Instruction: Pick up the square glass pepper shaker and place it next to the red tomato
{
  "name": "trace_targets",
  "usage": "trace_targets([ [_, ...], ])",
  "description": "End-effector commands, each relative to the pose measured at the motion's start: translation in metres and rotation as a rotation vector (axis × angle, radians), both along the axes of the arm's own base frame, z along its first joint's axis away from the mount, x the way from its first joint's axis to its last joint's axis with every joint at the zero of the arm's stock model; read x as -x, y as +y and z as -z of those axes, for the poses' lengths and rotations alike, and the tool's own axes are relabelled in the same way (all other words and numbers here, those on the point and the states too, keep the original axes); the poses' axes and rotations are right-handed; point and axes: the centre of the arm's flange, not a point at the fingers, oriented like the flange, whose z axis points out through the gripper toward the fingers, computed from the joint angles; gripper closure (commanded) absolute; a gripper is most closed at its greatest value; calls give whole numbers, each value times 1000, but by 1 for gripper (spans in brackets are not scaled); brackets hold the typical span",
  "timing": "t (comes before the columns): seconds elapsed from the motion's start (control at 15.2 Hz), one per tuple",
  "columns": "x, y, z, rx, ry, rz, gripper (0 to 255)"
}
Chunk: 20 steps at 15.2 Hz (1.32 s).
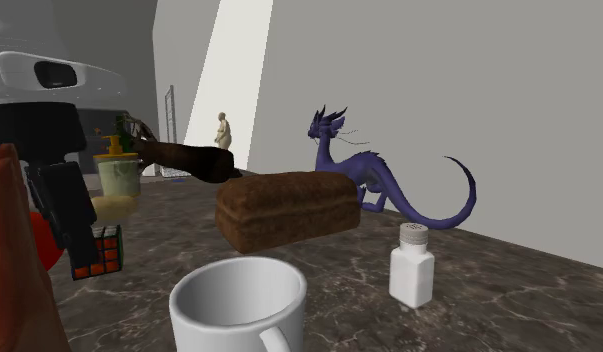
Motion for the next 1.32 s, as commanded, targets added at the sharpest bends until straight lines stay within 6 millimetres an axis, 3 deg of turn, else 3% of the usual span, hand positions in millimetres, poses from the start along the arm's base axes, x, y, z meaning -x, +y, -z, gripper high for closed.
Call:
trace_targets([
  [0.0,0,0,0,0,0,0,0],
  [1.25,-156,-176,8,-19,-162,37,0],
])
